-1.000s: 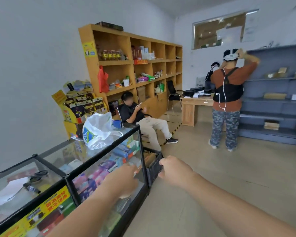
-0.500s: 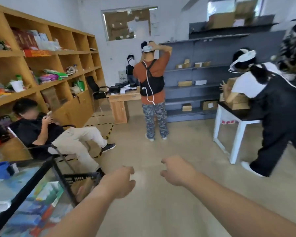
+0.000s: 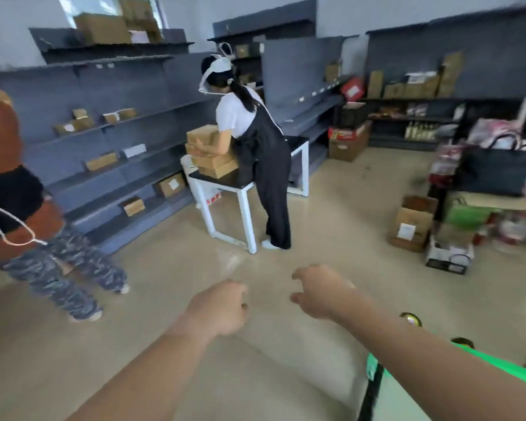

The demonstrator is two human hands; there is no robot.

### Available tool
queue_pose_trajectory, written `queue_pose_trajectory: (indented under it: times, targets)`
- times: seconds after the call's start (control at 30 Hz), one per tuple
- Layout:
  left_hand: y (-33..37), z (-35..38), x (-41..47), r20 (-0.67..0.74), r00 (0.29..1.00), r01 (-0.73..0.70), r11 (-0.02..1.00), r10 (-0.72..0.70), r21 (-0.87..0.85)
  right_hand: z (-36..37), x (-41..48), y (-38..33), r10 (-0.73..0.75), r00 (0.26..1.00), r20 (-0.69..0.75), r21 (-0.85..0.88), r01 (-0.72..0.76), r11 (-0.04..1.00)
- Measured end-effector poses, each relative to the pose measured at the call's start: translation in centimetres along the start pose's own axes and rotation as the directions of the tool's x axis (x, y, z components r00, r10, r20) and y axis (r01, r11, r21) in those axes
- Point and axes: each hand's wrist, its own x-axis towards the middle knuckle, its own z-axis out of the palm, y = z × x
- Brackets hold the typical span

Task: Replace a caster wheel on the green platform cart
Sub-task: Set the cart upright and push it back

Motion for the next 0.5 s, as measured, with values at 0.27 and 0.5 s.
queue_pose_trajectory:
  times: [0.27, 0.5]
  targets:
    - [8.0, -0.3, 11.6, 0.096, 0.936, -0.344, 0.937, 0.339, 0.051, -0.7, 3.4, 7.8, 0.333, 0.940, -0.074, 0.110, -0.325, 0.939]
    - [13.9, 0.5, 20.5, 0.207, 0.822, -0.557, 0.825, 0.530, 0.098, -1.1, 7.2, 14.4, 0.534, 0.843, -0.069, 0.238, -0.506, 0.829]
